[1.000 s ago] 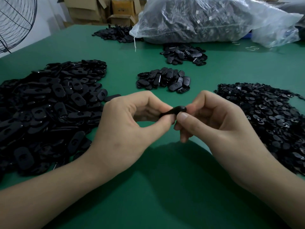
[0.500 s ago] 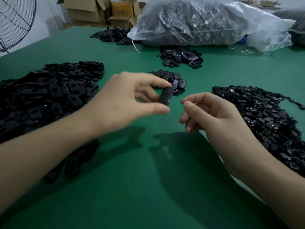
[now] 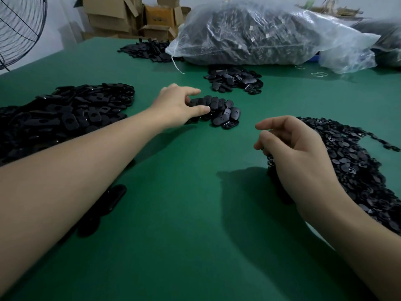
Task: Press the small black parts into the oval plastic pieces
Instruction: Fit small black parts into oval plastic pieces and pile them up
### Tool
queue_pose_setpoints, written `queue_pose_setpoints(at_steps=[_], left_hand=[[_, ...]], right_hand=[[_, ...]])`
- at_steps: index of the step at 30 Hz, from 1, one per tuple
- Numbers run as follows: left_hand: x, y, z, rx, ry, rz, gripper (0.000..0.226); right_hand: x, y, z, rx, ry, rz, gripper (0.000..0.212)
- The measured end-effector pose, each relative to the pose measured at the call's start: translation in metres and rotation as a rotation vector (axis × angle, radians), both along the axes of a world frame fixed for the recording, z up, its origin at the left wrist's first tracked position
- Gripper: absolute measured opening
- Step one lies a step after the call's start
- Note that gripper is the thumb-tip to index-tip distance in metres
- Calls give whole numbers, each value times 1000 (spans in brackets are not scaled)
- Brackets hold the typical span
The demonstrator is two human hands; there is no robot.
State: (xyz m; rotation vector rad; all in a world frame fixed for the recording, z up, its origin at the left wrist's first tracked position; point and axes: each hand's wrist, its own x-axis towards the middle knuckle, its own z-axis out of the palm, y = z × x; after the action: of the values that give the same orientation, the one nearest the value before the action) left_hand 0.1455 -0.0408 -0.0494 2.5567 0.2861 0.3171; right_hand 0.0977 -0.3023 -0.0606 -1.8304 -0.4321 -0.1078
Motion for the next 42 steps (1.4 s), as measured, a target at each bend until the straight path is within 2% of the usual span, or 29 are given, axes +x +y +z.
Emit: queue_pose_setpoints(at_steps=[3, 6, 8, 10, 12, 16, 22, 28, 33, 38, 40, 42], left_hand=[[-13, 2, 18, -24, 41, -20, 73], [-35, 12, 41, 73, 189, -85, 43], [-49, 23, 55, 204, 306, -121, 25], [-61, 38, 64, 333, 372, -98, 19], [-68, 54, 69, 422, 376, -42, 16], [-74, 70, 64, 533, 418, 26, 16], [-70, 71, 51, 578, 460, 57, 35], [-68, 72, 41, 603, 424, 84, 19], [-68, 71, 44, 546, 385, 100, 18], [-70, 72, 58, 499, 311, 67, 17], [-74, 67, 69, 409, 261, 10, 14], [-79, 56, 81, 229, 244, -85, 10]], right_hand=[[6, -4, 2, -142, -65, -29, 15], [9, -9, 6, -532, -296, -98, 13], [9, -11, 6, -842, -406, -156, 23], [9, -12, 6, -1059, -427, -192, 36], [9, -12, 5, -1166, -424, -201, 40], [10, -11, 5, -1182, -426, -184, 34], [9, -13, 3, -1114, -461, -159, 20], [9, -13, 4, -1035, -494, -147, 9], [12, -14, 1, -1035, -480, -155, 22], [13, -15, 2, -1005, -482, -137, 10], [12, -14, 2, -1000, -476, -134, 8], [12, -13, 3, -1001, -473, -132, 8]])
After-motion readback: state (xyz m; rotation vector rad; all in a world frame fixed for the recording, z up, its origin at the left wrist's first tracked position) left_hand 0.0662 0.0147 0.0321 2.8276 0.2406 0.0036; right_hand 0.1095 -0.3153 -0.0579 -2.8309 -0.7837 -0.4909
